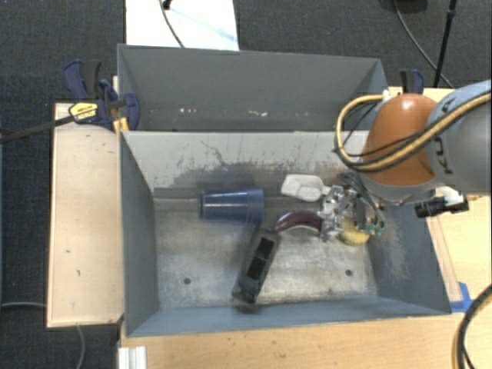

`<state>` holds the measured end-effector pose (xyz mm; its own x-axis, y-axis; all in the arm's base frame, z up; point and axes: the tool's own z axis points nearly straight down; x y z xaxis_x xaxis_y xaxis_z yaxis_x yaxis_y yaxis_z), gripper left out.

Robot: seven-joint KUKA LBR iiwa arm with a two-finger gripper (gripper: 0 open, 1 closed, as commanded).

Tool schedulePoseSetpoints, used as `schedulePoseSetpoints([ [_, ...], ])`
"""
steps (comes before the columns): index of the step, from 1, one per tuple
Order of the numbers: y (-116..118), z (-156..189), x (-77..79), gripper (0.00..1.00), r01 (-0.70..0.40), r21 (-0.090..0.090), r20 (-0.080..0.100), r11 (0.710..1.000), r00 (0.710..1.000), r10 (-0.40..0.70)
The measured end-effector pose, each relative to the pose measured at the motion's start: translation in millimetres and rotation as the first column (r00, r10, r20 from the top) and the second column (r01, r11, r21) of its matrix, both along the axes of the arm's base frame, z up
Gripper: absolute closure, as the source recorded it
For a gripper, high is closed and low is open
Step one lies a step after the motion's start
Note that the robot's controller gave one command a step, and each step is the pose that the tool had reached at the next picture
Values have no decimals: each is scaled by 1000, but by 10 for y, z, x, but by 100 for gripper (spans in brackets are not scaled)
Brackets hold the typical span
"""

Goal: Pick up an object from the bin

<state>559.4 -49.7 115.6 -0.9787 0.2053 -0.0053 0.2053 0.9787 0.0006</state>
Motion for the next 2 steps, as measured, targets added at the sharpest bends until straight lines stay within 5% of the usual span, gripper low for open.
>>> schedulePoseSetpoints([
  [2,3,366,-14,100,-2,1,-7,1000,1000,2],
])
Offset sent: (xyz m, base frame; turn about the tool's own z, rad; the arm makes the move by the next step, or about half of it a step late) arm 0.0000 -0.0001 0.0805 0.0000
